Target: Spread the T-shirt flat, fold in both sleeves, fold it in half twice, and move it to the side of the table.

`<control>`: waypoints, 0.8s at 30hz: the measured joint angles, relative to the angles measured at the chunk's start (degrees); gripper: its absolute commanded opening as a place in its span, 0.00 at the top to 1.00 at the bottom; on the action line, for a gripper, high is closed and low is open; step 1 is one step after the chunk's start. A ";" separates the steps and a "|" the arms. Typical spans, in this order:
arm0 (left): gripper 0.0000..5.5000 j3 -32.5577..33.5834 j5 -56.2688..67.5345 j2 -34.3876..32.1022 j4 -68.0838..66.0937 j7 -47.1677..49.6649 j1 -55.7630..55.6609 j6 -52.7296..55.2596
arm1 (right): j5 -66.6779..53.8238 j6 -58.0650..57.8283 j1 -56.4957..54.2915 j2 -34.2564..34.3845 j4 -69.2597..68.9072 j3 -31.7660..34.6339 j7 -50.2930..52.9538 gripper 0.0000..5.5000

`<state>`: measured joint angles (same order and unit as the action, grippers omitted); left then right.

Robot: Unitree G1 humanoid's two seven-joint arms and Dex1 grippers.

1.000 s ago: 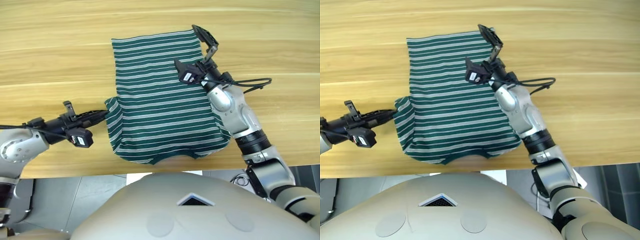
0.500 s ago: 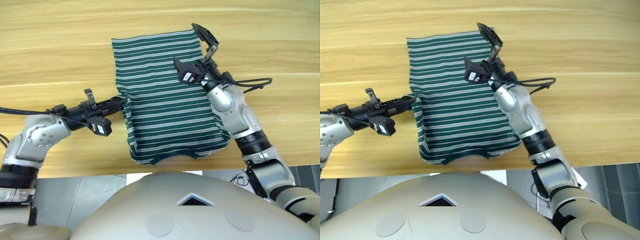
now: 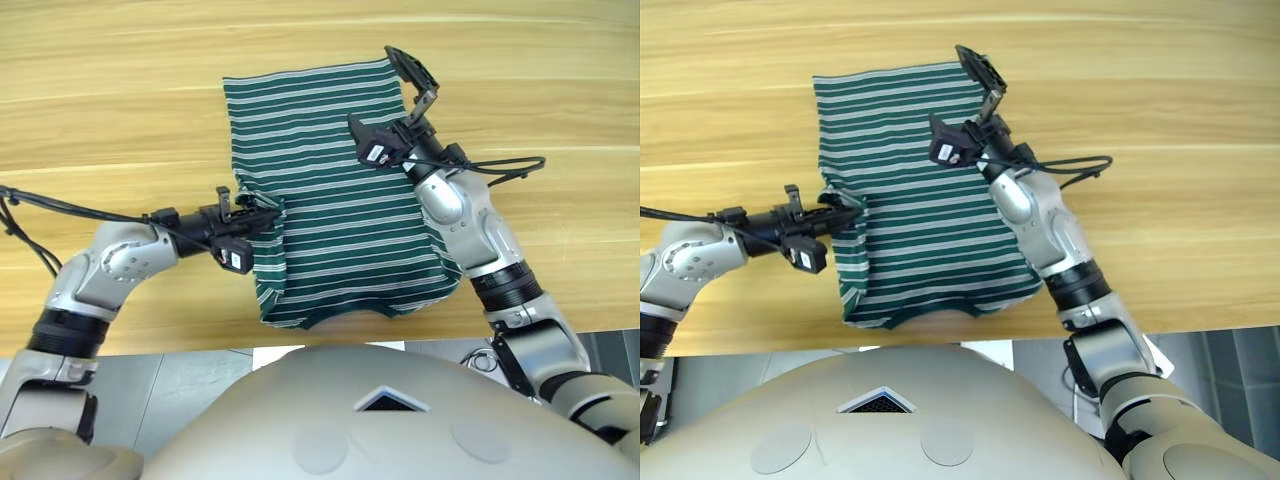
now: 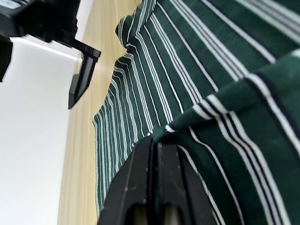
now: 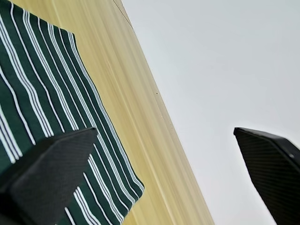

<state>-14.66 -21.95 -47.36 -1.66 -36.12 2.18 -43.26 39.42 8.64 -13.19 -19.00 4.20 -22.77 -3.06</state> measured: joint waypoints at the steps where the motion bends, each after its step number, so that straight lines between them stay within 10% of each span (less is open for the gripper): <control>1: 0.99 -0.41 -0.34 0.28 -0.83 -0.29 -0.49 0.21 | 0.00 0.00 0.01 0.00 -0.02 0.01 0.00 0.02; 18: 0.66 -5.11 1.99 1.22 -1.30 -6.70 -2.40 3.36 | -0.09 -0.12 0.32 -0.87 -2.38 1.63 -0.67 0.02; 24: 0.53 -5.02 2.05 3.18 -0.34 -5.12 -3.03 3.52 | -1.57 -0.34 8.38 -15.99 -12.22 14.75 -6.42 0.02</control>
<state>-19.67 -19.90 -44.18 -2.01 -41.24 -0.84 -39.73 37.85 8.29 -4.81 -34.99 -8.02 -8.02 -9.48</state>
